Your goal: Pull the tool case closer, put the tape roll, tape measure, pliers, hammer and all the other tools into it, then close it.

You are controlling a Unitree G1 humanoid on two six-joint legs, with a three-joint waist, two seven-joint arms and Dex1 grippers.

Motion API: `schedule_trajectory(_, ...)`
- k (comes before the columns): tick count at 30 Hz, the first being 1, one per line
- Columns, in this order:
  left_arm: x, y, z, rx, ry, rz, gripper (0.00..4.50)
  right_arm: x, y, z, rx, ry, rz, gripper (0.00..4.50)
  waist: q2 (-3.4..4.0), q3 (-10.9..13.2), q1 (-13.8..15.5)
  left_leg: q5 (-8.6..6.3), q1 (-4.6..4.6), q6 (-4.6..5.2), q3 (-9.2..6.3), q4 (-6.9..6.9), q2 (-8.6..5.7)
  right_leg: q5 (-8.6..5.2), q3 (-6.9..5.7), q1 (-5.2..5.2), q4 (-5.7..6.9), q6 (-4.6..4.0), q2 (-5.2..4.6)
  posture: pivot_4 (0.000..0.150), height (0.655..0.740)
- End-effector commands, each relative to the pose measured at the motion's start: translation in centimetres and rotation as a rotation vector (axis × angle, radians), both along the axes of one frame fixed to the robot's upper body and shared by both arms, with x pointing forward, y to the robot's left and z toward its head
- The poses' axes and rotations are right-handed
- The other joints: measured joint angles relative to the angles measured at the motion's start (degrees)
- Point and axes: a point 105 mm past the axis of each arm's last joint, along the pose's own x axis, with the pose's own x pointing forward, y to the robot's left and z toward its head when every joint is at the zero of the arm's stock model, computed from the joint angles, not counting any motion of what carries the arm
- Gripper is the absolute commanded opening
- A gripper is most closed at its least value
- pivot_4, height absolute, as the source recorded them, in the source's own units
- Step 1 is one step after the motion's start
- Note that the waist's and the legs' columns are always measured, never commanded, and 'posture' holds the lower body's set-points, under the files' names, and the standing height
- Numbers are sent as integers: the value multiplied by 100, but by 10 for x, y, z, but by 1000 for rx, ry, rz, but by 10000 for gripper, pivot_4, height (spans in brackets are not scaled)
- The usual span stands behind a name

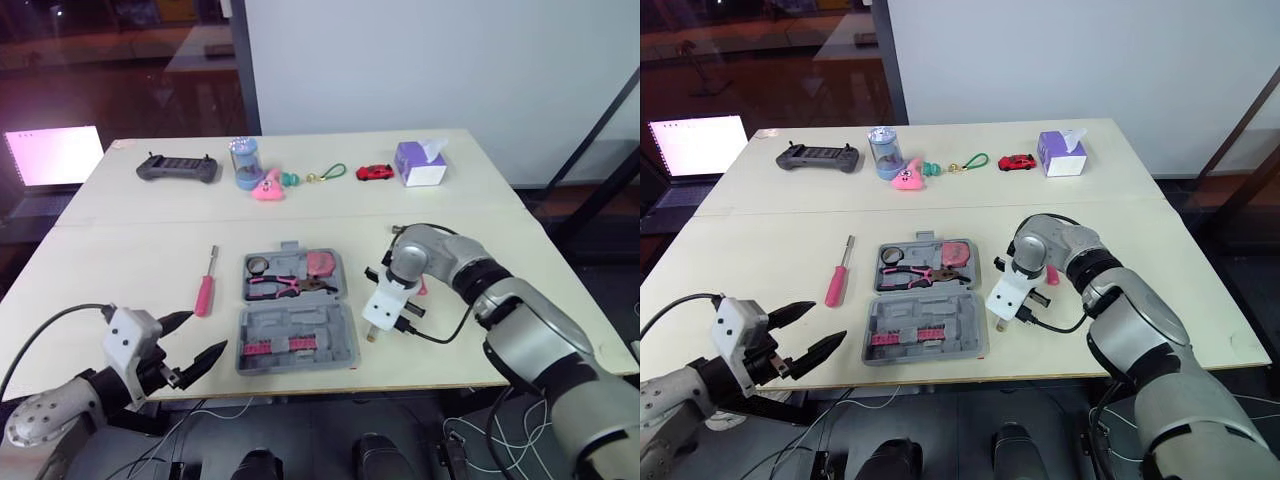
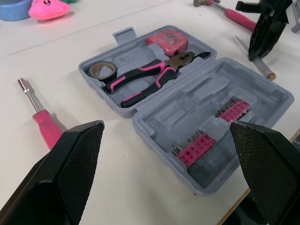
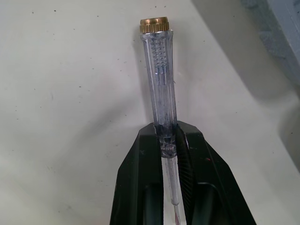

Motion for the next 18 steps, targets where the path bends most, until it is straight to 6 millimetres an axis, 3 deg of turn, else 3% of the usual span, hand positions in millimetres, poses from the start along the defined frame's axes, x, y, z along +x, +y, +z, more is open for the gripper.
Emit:
schedule_trajectory(1,0,-3,6,10,-39,-15,45000,3,10,12,42,-23,25,382,0,0,3,0,0,0,0,0,0,0,0,0,0,0,0,1500,7400)
schedule_trajectory(7,1,-3,5,10,-37,-26,45000,-7,2,37,108,9,9,382,15,9,44,0,-13,-1,-1,4,0,0,0,-8,0,0,-2,1500,7400)
schedule_trajectory(11,4,-6,5,10,-40,-49,45000,-28,2,52,262,91,-136,382,14,8,76,-4,-15,7,-5,8,-1,0,-2,-3,-3,0,-2,1500,7400)
schedule_trajectory(16,9,-9,8,7,-57,-81,45000,-31,-3,64,511,112,-522,382,15,9,147,-10,-17,17,-3,20,-1,0,-2,-4,0,0,-1,1500,7400)
schedule_trajectory(18,11,-9,9,6,-59,-89,45000,-31,-15,61,540,126,-753,382,15,9,177,-10,-17,18,-4,20,-1,0,-2,-4,2,0,-1,1500,7400)
